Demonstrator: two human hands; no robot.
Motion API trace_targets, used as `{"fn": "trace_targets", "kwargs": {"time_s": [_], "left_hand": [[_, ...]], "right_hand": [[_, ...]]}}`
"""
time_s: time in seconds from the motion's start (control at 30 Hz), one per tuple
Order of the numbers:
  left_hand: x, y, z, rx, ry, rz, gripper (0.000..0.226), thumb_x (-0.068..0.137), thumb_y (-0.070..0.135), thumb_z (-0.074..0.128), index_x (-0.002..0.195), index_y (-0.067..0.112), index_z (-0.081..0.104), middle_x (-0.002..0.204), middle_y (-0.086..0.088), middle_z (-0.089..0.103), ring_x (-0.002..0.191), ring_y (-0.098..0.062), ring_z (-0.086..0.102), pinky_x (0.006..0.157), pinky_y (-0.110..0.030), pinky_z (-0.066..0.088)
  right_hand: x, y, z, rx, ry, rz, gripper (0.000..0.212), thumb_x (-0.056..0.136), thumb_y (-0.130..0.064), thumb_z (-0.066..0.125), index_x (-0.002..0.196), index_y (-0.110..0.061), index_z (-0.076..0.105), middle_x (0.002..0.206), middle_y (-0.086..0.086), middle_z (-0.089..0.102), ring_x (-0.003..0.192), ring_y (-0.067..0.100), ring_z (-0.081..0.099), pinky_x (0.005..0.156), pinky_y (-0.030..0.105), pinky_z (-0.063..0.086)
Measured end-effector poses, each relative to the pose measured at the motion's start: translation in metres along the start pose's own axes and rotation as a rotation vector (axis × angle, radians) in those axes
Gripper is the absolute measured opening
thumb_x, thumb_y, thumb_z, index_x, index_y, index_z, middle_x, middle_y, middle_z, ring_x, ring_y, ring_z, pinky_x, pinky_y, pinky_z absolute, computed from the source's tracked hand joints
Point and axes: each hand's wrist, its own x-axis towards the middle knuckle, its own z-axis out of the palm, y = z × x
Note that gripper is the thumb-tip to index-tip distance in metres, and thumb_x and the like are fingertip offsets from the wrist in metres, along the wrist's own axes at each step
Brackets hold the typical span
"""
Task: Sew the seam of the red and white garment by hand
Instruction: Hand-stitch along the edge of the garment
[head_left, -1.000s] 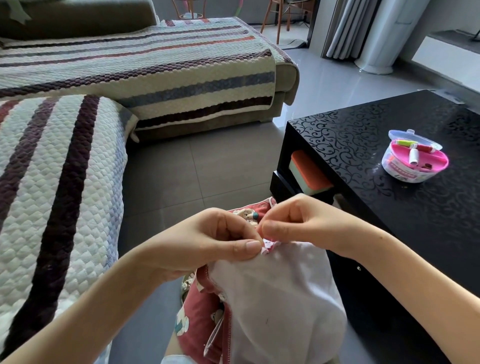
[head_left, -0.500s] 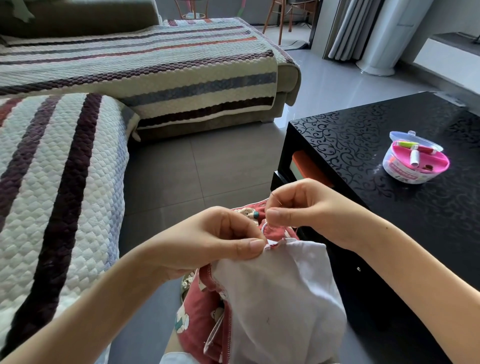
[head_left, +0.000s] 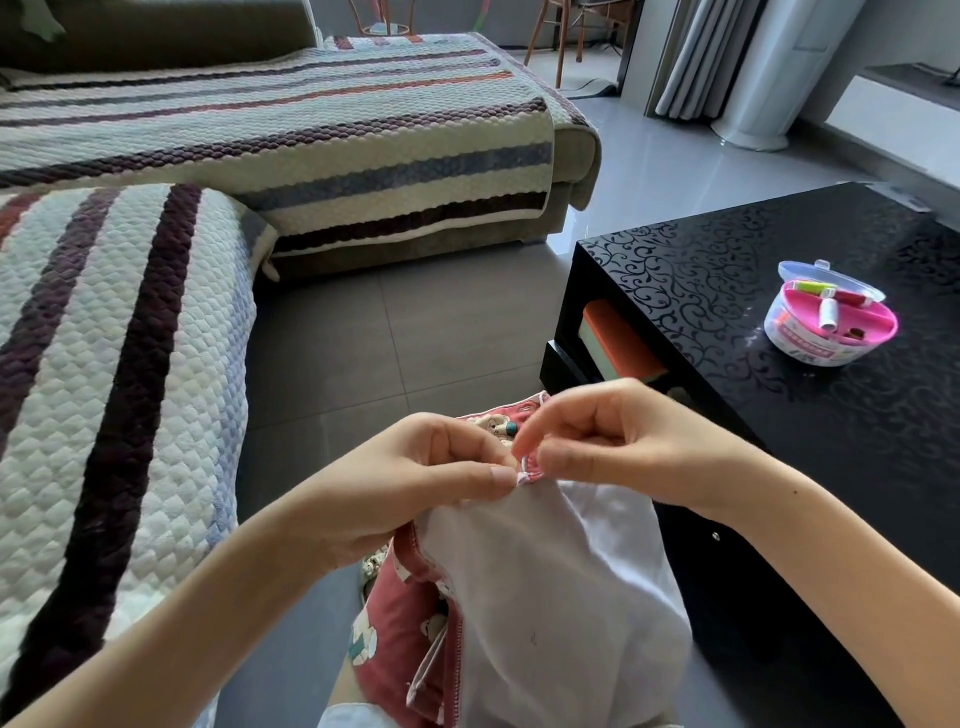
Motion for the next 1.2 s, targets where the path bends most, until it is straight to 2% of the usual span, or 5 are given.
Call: {"fn": "trace_targets", "kwargs": {"time_s": [0.37, 0.53, 0.8, 0.97, 1.2], "left_hand": [[0.002, -0.008, 0.007, -0.005, 0.252, -0.08, 0.017, 0.069, 0.004, 0.078, 0.059, 0.014, 0.068, 0.059, -0.004, 0.063, 0.051, -0.009, 0.056, 0.048, -0.016, 0.045], [0.005, -0.01, 0.017, -0.034, 0.379, -0.077, 0.016, 0.08, -0.001, 0.068, 0.065, 0.005, 0.067, 0.064, -0.009, 0.065, 0.052, -0.011, 0.057, 0.048, -0.017, 0.046], [0.006, -0.001, 0.016, -0.078, 0.274, -0.09, 0.014, 0.073, -0.001, 0.071, 0.065, 0.01, 0.072, 0.063, -0.003, 0.068, 0.056, -0.007, 0.061, 0.052, -0.014, 0.046], [0.006, 0.0, 0.016, -0.087, 0.245, -0.087, 0.008, 0.059, 0.012, 0.075, 0.067, 0.009, 0.074, 0.066, -0.006, 0.069, 0.058, -0.01, 0.063, 0.053, -0.017, 0.049], [0.007, 0.0, 0.016, -0.006, 0.222, -0.1, 0.01, 0.069, 0.001, 0.08, 0.068, 0.009, 0.075, 0.067, -0.006, 0.069, 0.059, -0.011, 0.063, 0.056, -0.018, 0.05]], "right_hand": [[-0.011, 0.009, 0.004, 0.08, 0.107, 0.082, 0.012, 0.068, -0.014, 0.072, 0.059, -0.015, 0.064, 0.059, 0.0, 0.054, 0.056, 0.006, 0.047, 0.053, 0.013, 0.036], [-0.012, 0.013, 0.006, 0.065, 0.208, 0.093, 0.015, 0.066, -0.017, 0.071, 0.054, -0.018, 0.062, 0.056, -0.001, 0.052, 0.054, 0.006, 0.042, 0.05, 0.015, 0.031], [-0.01, 0.007, 0.0, 0.122, 0.161, 0.081, 0.014, 0.074, -0.015, 0.075, 0.07, -0.006, 0.066, 0.06, -0.005, 0.061, 0.055, 0.0, 0.053, 0.054, 0.008, 0.04], [-0.003, 0.003, -0.003, 0.162, 0.18, 0.089, 0.011, 0.075, -0.016, 0.072, 0.066, -0.011, 0.067, 0.052, -0.006, 0.053, 0.043, 0.002, 0.039, 0.043, 0.01, 0.03], [0.009, -0.006, -0.005, 0.167, 0.208, 0.02, 0.012, 0.07, -0.011, 0.077, 0.064, -0.01, 0.066, 0.053, -0.006, 0.055, 0.046, 0.002, 0.04, 0.045, 0.01, 0.03]]}}
